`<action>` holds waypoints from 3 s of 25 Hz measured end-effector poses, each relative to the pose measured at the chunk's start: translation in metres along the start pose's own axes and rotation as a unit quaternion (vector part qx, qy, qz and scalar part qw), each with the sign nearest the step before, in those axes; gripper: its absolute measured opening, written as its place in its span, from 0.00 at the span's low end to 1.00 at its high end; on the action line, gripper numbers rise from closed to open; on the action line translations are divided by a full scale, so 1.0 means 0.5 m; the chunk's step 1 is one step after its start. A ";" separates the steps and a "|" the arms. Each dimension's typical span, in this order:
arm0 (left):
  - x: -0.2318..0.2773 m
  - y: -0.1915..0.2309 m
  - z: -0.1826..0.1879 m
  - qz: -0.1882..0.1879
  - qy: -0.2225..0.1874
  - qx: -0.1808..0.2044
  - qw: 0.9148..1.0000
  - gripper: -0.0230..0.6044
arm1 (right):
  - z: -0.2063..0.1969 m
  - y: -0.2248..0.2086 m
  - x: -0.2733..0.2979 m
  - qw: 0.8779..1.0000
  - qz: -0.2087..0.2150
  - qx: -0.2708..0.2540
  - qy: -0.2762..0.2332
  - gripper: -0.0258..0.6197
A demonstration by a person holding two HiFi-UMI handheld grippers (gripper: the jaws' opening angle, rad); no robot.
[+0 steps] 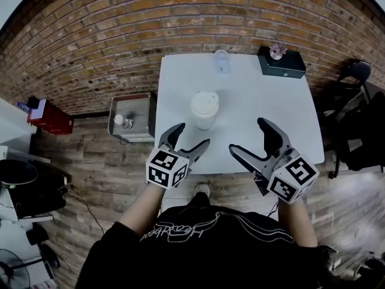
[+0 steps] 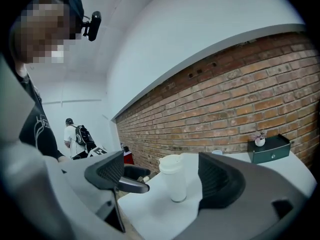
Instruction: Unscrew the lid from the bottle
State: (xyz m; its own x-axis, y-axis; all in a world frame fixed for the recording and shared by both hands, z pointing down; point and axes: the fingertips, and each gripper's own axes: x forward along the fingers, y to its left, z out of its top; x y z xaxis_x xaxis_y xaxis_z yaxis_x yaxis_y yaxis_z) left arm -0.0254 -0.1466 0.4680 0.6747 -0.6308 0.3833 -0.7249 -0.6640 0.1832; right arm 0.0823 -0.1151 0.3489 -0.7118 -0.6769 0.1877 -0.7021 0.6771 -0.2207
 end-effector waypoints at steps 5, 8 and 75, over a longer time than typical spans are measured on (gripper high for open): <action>0.065 0.054 -0.025 -0.013 0.014 -0.003 1.000 0.65 | -0.013 -0.026 0.047 1.000 -0.009 0.001 0.013 0.72; 0.098 0.076 -0.022 -0.012 0.003 0.019 1.000 0.65 | -0.021 -0.040 0.079 1.000 -0.009 0.006 0.018 0.72; 0.156 0.075 -0.021 -0.078 0.004 0.060 0.995 0.61 | -0.117 -0.061 0.328 0.952 0.187 -0.155 0.184 0.63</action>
State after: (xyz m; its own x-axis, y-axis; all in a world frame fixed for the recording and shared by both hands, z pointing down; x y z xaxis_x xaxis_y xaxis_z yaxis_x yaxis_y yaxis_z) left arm -0.0012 -0.2165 0.5141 0.7763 -0.5138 0.3653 -0.5897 -0.7967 0.1325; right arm -0.0144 -0.2297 0.4423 -0.8329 -0.2632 0.4869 -0.3299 0.9424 -0.0548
